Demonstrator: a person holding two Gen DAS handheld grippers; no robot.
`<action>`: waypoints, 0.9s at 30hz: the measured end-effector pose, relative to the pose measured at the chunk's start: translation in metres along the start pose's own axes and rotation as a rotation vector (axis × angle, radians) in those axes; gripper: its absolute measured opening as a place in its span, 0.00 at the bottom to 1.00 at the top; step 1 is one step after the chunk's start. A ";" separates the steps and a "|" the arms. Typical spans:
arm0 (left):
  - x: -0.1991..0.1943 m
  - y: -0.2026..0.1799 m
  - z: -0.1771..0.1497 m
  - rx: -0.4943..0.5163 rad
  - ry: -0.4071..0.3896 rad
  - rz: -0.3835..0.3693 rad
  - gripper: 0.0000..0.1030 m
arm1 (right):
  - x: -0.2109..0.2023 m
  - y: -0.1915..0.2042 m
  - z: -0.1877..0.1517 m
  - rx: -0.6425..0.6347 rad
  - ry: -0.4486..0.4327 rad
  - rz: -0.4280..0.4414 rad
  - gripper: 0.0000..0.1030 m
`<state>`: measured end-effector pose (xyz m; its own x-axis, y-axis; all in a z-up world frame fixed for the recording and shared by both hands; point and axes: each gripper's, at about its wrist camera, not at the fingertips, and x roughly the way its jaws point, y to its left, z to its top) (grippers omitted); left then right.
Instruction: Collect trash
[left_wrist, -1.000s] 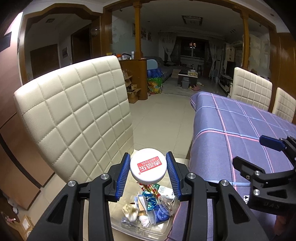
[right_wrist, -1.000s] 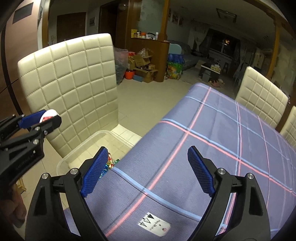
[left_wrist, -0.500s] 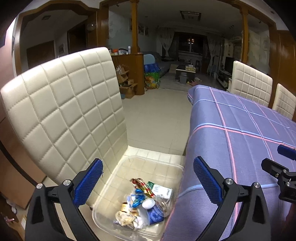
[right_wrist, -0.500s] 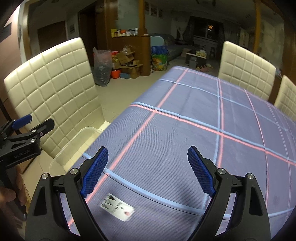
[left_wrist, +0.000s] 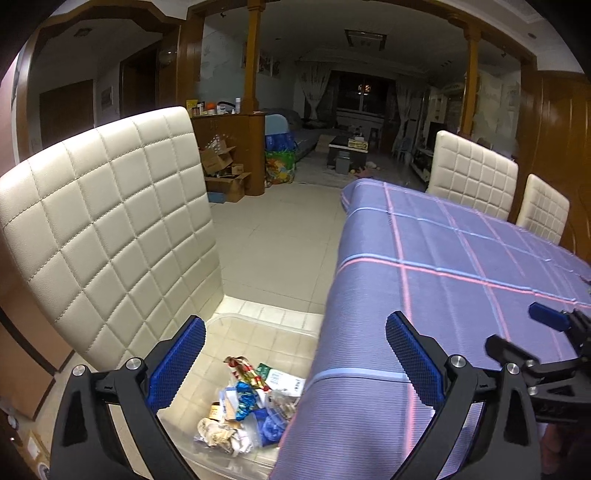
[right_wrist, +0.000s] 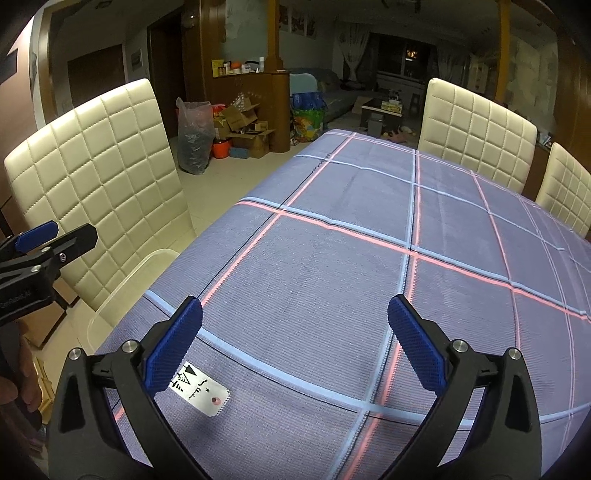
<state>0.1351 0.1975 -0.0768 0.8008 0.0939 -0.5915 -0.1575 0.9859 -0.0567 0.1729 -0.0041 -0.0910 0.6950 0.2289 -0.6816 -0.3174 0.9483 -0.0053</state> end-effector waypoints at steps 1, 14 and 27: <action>-0.002 -0.002 0.001 -0.007 0.002 -0.007 0.93 | -0.001 -0.001 0.000 0.001 -0.002 -0.001 0.96; -0.032 -0.049 -0.009 -0.043 0.039 -0.085 0.93 | -0.052 -0.028 -0.013 0.048 -0.075 -0.055 0.96; -0.113 -0.086 -0.008 0.029 -0.083 -0.018 0.93 | -0.155 -0.045 -0.012 0.121 -0.182 -0.148 0.96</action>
<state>0.0537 0.1011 -0.0118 0.8487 0.0859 -0.5218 -0.1267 0.9910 -0.0430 0.0721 -0.0849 0.0060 0.8363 0.1108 -0.5369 -0.1314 0.9913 -0.0002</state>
